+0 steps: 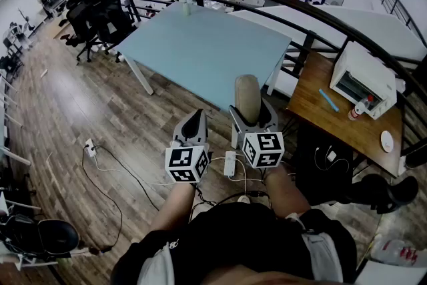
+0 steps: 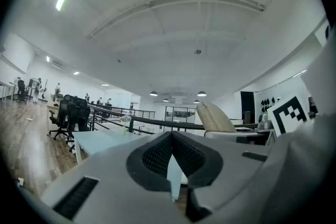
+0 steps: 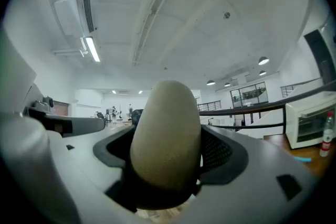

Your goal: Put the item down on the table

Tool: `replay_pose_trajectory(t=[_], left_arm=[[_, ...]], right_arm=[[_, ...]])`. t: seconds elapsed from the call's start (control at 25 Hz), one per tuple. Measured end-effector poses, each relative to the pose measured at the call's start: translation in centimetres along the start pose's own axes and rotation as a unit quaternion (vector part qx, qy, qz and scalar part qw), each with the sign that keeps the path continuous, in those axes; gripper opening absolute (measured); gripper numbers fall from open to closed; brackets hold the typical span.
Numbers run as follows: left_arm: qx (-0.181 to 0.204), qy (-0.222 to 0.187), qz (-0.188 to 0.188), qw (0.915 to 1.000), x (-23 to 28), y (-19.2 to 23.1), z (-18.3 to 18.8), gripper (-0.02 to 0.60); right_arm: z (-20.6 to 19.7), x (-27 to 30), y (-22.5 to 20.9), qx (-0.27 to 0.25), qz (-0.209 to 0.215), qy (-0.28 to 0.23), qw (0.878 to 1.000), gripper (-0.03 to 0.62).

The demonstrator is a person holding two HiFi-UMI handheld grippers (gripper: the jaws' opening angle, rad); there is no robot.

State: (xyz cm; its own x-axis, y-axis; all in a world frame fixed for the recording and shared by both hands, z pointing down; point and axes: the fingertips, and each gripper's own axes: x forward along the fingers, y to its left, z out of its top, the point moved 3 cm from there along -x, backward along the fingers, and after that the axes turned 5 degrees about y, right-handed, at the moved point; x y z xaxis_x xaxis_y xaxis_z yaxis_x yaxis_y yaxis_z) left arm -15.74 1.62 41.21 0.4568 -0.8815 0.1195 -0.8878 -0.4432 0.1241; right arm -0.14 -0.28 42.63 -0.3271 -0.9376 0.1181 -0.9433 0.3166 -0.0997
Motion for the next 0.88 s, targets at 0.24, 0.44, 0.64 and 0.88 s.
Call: replay_pose_trajectory(t=[0.24,0.44,0.64,0.88], left_arm=[[0.006,0.007,0.001,1.0000,0.4,-0.1,-0.1,0.014],[0.008,0.008,-0.002,0.9999,0.6,-0.6,0.1,0.014],[0.003,0.010,0.004,0.9999,0.6,0.0,0.0,0.014],[0.001,0.006,-0.005,1.0000,-0.2,1.4,0.3,0.014]], right_arm=[[0.7,-0.5,0.1,-0.009,-0.004,-0.015,1.000,0.385],[0.9,-0.6,-0.2,-0.003,-0.011,-0.013,1.000,0.390],[1.1,-0.8,-0.1,-0.003,-0.013,-0.015,1.000,0.391],[1.1,-1.2,1.2,0.000,-0.027,-0.018,0.999,0.391]])
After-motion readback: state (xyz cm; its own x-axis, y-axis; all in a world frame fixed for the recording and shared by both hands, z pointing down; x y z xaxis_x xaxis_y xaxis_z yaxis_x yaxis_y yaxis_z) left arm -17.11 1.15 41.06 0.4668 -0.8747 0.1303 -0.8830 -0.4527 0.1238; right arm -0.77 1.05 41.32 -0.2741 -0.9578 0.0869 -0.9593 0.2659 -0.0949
